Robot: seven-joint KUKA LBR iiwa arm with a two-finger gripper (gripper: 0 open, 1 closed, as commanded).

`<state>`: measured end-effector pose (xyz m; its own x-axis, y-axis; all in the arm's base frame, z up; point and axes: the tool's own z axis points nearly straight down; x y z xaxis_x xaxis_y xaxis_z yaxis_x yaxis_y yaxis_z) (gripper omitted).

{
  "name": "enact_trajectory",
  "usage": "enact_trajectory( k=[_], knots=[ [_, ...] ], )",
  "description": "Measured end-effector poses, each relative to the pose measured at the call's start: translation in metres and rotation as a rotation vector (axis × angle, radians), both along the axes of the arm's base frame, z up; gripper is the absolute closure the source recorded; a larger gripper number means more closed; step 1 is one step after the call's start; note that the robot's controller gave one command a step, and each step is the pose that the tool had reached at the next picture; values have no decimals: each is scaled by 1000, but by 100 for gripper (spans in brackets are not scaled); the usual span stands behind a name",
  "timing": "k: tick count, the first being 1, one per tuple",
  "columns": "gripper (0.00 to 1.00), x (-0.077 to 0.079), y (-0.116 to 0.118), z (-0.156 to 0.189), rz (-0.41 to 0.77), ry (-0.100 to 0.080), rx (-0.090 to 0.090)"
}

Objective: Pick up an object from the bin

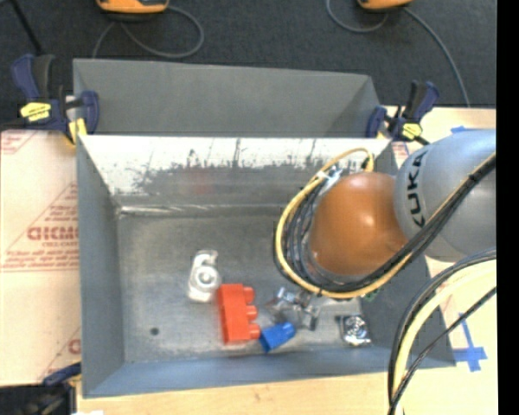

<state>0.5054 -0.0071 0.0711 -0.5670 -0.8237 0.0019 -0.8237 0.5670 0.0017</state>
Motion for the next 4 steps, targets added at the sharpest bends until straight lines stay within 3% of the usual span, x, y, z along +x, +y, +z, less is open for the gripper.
enact_trajectory(
  k=[1, 2, 3, 4],
  knots=[
    [0, 0, 0, 0, 1, 0, 0],
    [0, -30, 40, 1, 89, -18, 3],
    [100, -33, 39, -1, 88, -6, 2],
    [100, -8, 19, 107, 54, -14, 0]
  ],
)
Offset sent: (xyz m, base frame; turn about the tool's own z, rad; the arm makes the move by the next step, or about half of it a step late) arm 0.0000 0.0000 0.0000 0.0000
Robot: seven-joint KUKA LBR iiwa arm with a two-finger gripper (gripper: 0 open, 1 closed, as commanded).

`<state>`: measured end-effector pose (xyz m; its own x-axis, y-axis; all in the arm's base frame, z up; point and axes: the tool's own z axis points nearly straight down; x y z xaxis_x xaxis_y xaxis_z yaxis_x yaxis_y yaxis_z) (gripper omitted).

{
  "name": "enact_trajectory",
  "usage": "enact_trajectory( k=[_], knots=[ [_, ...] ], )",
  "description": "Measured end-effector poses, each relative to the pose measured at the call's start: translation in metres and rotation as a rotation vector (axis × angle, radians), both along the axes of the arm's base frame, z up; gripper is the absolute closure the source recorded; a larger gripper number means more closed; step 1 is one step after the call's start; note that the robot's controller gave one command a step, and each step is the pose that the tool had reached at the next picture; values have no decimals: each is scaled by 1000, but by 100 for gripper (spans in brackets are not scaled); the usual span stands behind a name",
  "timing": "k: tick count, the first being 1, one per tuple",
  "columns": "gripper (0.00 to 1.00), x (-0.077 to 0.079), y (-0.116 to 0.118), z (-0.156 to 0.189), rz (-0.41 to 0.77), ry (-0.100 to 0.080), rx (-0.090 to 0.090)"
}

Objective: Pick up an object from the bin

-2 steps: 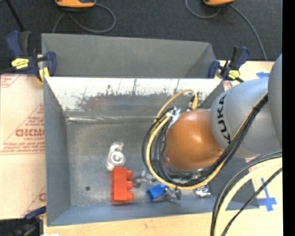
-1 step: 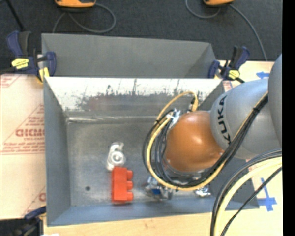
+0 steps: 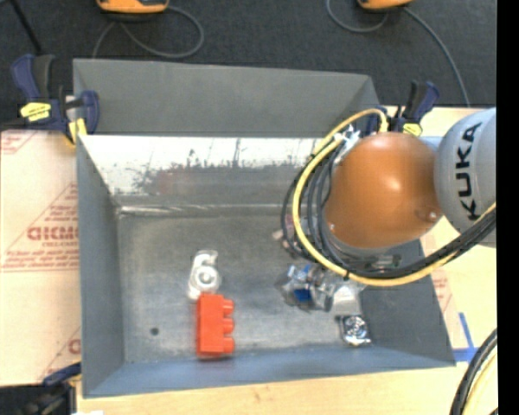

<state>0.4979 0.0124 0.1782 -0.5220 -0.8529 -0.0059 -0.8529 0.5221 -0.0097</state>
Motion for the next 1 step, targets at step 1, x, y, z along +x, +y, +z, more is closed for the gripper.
enact_trajectory(
  k=[1],
  knots=[
    [100, 30, -5, 64, -4, -1, 0]
  ],
)
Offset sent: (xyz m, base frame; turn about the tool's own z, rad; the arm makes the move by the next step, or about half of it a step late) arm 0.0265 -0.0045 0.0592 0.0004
